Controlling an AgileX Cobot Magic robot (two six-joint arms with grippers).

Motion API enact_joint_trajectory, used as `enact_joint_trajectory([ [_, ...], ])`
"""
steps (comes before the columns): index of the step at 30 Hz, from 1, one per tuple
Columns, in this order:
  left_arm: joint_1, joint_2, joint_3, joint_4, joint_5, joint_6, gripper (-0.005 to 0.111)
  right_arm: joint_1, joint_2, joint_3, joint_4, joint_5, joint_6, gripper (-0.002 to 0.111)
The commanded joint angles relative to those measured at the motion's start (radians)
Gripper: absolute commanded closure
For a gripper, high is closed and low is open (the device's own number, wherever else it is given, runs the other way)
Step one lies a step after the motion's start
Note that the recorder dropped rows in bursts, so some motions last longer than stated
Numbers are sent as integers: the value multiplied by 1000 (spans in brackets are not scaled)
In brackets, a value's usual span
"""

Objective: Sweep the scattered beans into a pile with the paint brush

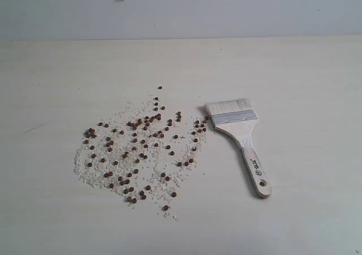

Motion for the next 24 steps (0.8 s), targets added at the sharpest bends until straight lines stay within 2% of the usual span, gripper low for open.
enact_joint_trajectory([
  [1,3,-6,0,-2,1,3,107,0,0,3,-21,-4,-9,108],
  [9,3,-6,0,-2,1,3,107,0,0,3,-6,-8,-12,108],
  [13,3,-6,0,-2,1,3,107,0,0,3,-79,-106,-61,108],
  [16,3,-6,0,-2,1,3,107,0,0,3,36,-251,-61,108],
  [21,3,-6,0,-2,1,3,107,0,0,3,48,-723,-61,108],
  [24,3,-6,0,-2,1,3,107,0,0,3,50,-909,22,108],
])
